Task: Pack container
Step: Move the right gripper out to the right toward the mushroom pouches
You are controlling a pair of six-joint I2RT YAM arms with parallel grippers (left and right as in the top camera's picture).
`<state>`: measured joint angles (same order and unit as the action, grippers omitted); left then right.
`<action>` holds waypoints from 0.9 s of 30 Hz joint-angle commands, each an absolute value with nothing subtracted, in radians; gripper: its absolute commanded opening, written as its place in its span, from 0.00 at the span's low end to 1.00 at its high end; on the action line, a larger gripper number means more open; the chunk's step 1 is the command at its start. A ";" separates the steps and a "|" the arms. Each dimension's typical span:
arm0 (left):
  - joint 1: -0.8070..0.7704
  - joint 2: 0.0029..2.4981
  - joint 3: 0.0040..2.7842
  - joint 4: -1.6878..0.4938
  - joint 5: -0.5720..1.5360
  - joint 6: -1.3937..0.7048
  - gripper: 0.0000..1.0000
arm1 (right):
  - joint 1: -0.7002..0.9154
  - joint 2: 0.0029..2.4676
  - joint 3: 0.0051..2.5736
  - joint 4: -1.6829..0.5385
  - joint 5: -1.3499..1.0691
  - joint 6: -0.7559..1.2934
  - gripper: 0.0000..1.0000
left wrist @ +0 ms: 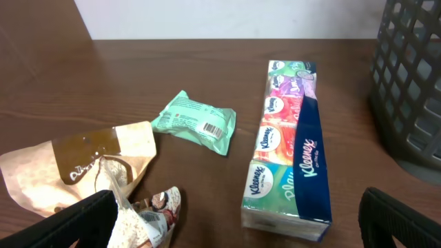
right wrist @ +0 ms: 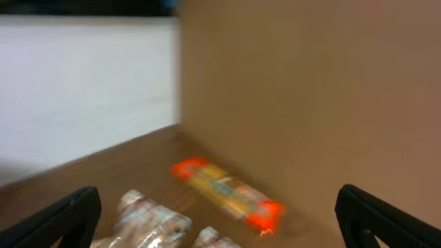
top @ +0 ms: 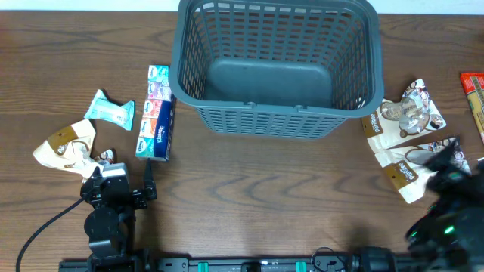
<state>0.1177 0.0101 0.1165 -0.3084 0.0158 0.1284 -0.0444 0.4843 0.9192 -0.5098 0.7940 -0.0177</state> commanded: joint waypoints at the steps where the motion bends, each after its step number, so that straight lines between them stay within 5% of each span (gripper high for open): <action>1: 0.123 0.004 0.100 -0.331 0.023 0.130 0.99 | -0.032 0.633 1.121 -0.596 1.032 -0.011 0.99; 7: 0.123 0.004 0.100 -0.331 0.023 0.130 0.99 | -0.031 0.746 1.284 -0.914 0.695 0.006 0.99; 13: 0.123 0.004 0.100 -0.331 0.023 0.130 0.99 | -0.033 0.753 1.256 -0.937 0.696 -0.014 0.99; 16: 0.123 0.004 0.100 -0.331 0.023 0.130 0.99 | -0.051 0.764 1.257 -0.899 0.765 0.174 0.99; 27: 0.123 0.004 0.100 -0.331 0.023 0.130 0.99 | -0.377 1.078 1.351 -1.043 0.377 0.496 0.99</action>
<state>0.1177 0.0101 0.1165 -0.3088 0.0162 0.1284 -0.2714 0.9695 1.2961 -0.9966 0.5365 0.3416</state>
